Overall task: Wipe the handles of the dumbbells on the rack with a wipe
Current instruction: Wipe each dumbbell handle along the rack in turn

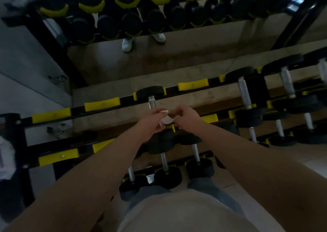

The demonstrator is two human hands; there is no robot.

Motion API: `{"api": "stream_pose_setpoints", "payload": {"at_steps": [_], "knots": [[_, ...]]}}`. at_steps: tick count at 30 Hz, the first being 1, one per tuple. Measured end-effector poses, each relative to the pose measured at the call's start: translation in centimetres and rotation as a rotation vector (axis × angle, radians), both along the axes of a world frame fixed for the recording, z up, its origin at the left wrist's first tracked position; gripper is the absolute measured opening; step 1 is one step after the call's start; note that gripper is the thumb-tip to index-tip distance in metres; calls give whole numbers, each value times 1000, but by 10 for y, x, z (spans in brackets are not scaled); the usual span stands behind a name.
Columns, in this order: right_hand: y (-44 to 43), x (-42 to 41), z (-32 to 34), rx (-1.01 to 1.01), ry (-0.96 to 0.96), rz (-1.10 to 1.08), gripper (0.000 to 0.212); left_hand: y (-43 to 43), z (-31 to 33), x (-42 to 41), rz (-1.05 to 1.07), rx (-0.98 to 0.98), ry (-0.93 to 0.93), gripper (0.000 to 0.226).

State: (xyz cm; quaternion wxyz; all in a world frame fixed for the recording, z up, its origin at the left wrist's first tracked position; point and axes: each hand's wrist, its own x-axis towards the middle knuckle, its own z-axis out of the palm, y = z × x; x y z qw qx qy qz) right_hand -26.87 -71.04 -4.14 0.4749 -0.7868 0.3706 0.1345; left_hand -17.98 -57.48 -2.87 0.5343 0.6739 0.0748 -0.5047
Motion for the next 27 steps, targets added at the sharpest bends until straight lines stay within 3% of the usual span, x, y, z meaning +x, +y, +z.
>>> {"api": "stream_pose_setpoints", "payload": {"at_steps": [7,14,20,27], "knots": [[-67,-41,-1,-33,20,8,11,-69,-7,-33,28,68,-24,20],[-166,-78,-8,141,-14,-48,19,-170,-12,-89,112,119,-65,3],[-246,-108,-7,223,-9,-155,30,-232,-7,-123,197,83,-91,21],[-284,-125,-12,156,-42,-156,26,-263,-4,-135,143,152,-54,18]]}}
